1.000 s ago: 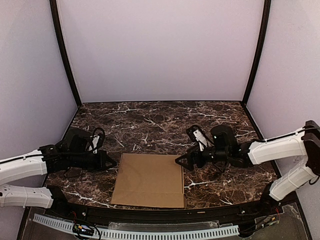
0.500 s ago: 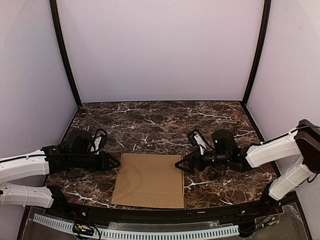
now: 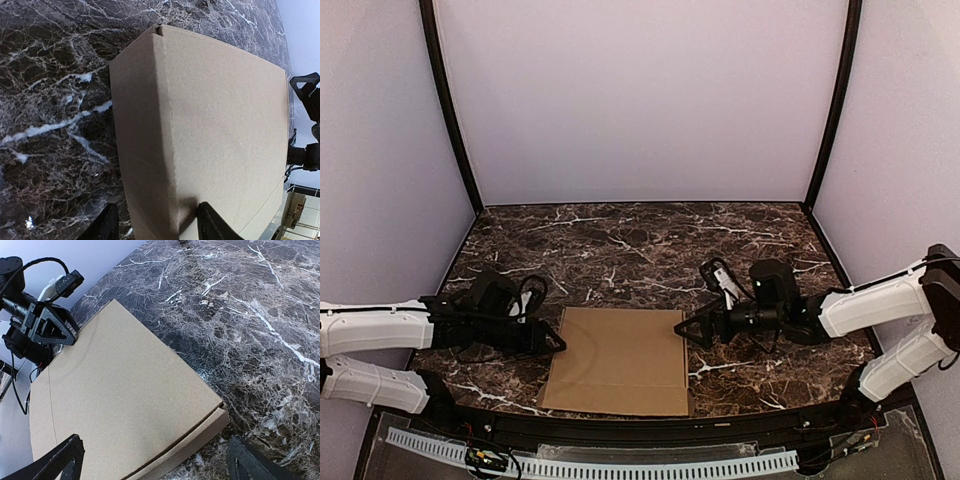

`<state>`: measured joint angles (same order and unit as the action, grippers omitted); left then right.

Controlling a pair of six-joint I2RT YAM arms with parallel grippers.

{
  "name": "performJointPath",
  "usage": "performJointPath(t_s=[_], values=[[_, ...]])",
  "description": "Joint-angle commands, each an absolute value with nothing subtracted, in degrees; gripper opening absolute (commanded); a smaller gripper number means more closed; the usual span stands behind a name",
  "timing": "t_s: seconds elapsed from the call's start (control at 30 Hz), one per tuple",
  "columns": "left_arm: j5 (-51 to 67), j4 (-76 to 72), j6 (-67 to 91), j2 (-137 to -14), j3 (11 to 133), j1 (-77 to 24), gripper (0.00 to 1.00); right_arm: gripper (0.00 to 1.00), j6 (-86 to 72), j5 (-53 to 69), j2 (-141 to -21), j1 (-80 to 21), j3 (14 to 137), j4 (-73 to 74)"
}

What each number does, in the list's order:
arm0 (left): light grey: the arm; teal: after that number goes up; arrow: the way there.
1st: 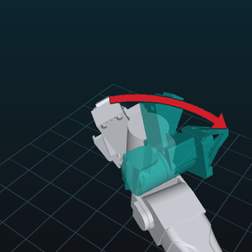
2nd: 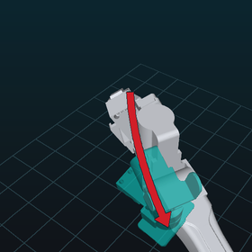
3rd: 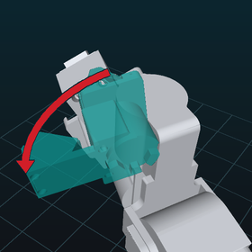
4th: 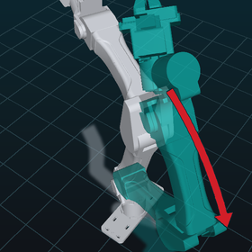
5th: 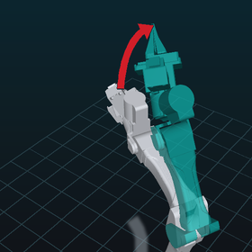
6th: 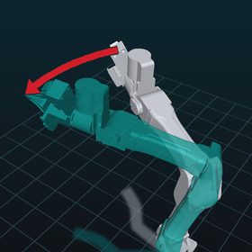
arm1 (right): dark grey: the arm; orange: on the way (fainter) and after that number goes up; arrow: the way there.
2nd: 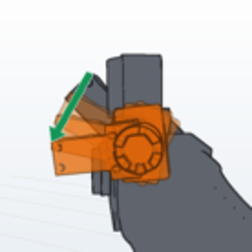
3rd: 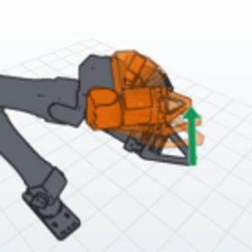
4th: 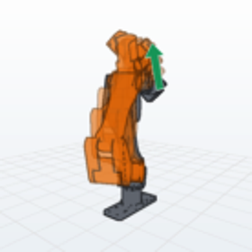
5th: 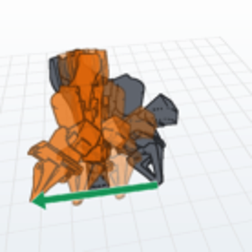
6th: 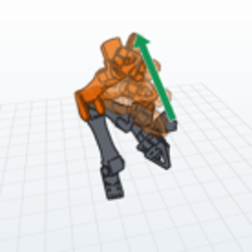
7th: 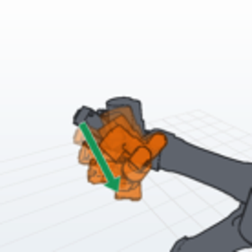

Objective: Fold the paper box

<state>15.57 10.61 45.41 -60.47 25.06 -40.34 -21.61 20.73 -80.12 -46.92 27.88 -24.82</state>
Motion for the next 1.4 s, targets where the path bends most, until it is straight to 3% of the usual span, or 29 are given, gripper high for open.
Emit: performJointPath(t_s=[0.0,0.1,0.3,1.37], values=[[16.5,9.4,45.6,-61.1,23.4,-40.3,0.43,0.99,-23.0,20.2,-80.1,-46.5,26.4,-25.2],[15.9,9.6,45.4,-60.7,22.8,-40.3,0.25,0.99,-24.4,20.6,-80.5,-46.6,25.6,-26.4],[15.3,9.7,45.7,-60.3,21.1,-40.3,0.02,0.99,-28.7,22.9,-82.4,-46.6,24.0,-31.7],[12.6,3.6,52.7,-55.8,8.4,-39.6,0.01,0.99,-53.5,17.8,-92.7,-51.8,17.1,-50.0]])
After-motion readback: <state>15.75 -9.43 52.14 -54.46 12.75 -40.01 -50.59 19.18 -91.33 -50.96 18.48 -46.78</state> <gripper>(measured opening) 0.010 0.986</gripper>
